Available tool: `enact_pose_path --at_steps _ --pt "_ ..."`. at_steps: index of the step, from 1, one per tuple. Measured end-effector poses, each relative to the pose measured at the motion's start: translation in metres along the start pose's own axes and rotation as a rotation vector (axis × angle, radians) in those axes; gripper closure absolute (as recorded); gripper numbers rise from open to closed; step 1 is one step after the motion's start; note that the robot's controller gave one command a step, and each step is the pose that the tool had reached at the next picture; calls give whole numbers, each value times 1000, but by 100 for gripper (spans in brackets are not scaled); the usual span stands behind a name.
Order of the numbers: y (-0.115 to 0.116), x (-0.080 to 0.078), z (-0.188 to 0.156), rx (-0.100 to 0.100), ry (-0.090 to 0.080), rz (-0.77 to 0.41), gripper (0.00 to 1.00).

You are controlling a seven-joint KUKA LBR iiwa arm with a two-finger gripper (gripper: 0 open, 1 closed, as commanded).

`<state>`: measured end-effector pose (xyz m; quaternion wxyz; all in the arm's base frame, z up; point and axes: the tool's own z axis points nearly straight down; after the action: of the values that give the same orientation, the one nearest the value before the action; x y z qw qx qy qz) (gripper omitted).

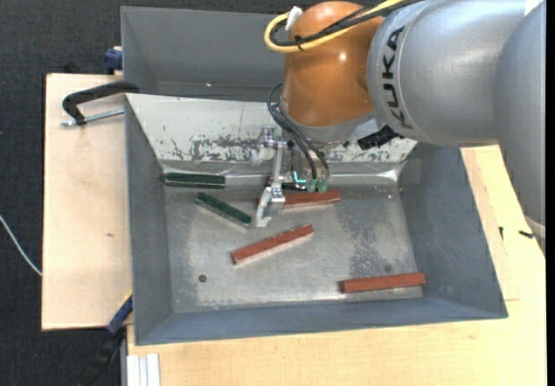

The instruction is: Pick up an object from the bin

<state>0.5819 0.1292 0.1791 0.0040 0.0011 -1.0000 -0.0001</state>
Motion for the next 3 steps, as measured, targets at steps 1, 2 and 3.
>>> enact_pose_path --at_steps 1,2,3 --pt "-1 -2 -5 -1 -8 2 0" --pt "-14 -19 93 -3 -9 -1 100" --pt "-14 -18 103 -4 -21 2 0"
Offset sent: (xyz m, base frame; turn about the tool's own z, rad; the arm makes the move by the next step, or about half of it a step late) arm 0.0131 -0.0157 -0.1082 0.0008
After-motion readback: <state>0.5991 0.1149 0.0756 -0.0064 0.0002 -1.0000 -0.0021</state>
